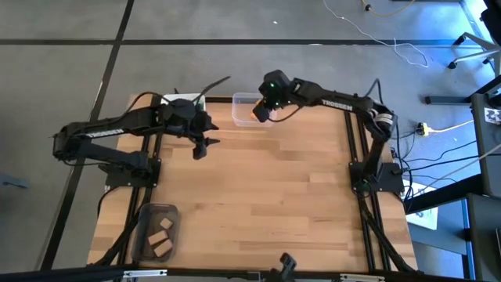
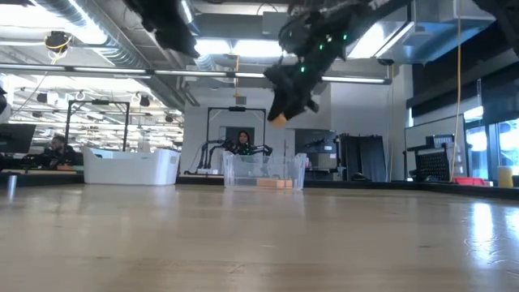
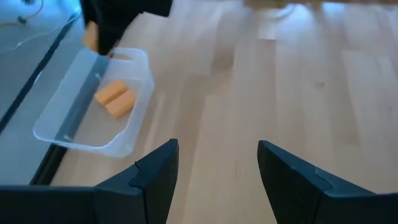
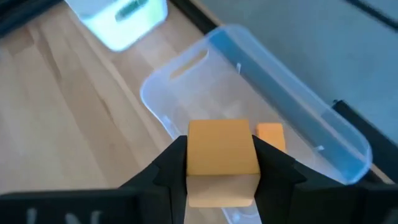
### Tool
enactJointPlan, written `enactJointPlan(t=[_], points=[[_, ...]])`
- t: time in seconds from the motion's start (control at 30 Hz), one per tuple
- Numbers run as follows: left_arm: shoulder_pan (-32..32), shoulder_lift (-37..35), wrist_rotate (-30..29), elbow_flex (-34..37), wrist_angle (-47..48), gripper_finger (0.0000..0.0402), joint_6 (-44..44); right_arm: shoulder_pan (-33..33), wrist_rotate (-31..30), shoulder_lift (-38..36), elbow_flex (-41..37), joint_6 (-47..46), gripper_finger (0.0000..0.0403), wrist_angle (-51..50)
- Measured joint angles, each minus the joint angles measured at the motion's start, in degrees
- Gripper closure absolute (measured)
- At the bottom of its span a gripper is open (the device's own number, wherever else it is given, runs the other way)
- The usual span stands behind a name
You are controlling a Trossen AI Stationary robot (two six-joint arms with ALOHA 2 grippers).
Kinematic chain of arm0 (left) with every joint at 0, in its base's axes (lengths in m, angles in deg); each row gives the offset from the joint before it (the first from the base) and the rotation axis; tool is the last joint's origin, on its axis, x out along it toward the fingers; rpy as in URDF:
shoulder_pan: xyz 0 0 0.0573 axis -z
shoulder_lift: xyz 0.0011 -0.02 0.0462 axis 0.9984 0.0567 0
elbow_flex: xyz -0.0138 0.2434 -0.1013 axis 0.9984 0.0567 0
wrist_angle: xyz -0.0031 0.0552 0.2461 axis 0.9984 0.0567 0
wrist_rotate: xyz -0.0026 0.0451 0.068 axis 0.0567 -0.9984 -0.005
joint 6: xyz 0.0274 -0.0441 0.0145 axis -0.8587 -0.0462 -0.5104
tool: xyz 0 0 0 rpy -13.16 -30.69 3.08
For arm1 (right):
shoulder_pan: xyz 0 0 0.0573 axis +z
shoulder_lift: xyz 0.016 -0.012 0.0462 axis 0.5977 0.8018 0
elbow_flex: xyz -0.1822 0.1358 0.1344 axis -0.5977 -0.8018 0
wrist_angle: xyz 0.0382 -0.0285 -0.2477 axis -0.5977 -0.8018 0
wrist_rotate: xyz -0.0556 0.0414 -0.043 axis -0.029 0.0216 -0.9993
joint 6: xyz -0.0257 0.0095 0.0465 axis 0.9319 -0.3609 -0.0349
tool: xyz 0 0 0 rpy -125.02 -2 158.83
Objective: Sort & place blocks by color
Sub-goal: Put the orange block into the transparent bin
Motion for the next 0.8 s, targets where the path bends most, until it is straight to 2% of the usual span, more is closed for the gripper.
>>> enactJointPlan(t=[0.23, 0.5, 0.8], points=[[-4.27, 4.76, -0.13, 0.0, -0.95, 0.0192, 3.31, -4.46, 6.48, 5.56, -0.02, 5.16, 0.0273, 0.2], [-6.07, 8.81, 0.17, 0.0, -2.17, 0.0192, 4.58, -6.03, 7.41, 9.6, -0.04, 7.83, 0.0273, 0.06], [-6.05, 9.27, 0.2, 0.0, -3.58, 0.0192, 5.38, -6.03, 8.01, 12.12, -0.04, 10.39, 0.0273, -0.11]])
